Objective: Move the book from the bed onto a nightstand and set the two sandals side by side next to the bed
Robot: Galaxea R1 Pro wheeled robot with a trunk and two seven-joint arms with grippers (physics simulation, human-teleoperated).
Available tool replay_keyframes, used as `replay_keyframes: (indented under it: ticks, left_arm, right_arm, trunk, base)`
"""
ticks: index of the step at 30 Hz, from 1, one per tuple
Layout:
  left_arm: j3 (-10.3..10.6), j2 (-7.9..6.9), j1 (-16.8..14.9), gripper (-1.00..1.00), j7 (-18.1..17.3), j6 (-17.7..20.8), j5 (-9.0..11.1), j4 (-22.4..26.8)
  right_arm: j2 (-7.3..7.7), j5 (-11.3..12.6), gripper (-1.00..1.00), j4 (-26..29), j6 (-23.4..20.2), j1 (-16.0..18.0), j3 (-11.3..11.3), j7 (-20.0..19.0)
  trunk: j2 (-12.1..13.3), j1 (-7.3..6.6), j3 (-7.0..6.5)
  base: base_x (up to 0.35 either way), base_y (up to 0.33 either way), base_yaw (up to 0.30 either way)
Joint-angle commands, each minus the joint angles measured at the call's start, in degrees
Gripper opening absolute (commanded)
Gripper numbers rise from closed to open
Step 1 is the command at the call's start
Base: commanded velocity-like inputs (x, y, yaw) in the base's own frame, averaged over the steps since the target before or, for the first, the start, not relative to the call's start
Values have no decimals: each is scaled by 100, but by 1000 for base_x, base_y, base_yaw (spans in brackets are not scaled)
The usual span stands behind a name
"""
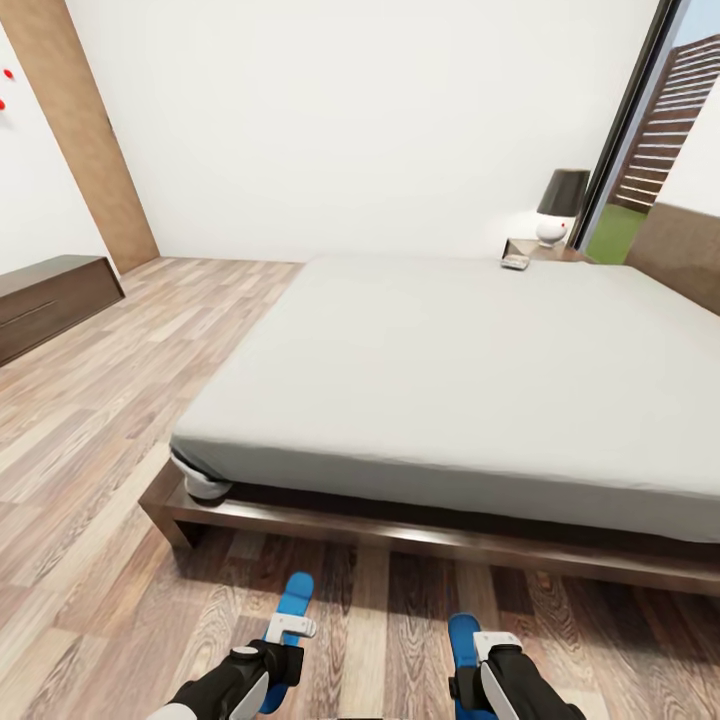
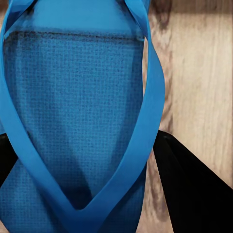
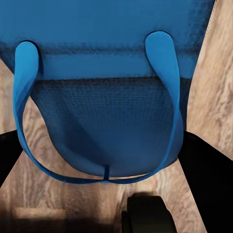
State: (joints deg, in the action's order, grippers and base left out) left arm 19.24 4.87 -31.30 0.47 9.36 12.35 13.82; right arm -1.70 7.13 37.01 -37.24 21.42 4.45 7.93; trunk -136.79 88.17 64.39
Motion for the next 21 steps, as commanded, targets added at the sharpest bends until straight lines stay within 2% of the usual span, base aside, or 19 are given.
replay_keyframes:
  ticks: [1, 16, 21]
  left_arm:
    - [36, -3, -5, -100, -3, 32, 46, 11]
    - [32, -31, -47, -100, -7, 39, 61, 20]
    - [22, -71, -260, -100, -25, 47, 67, 14]
  right_arm:
    - [3, 67, -100, 7, -22, 2, 26, 58]
    - [4, 61, -100, 7, -23, 5, 29, 59]
    - [4, 55, -100, 7, -9, 4, 32, 59]
  trunk:
    - [-43, 21, 23]
    - [-645, 351, 292]
    - [-652, 364, 403]
  base:
    - [0, 0, 0]
    - [0, 0, 0]
    - [0, 0, 0]
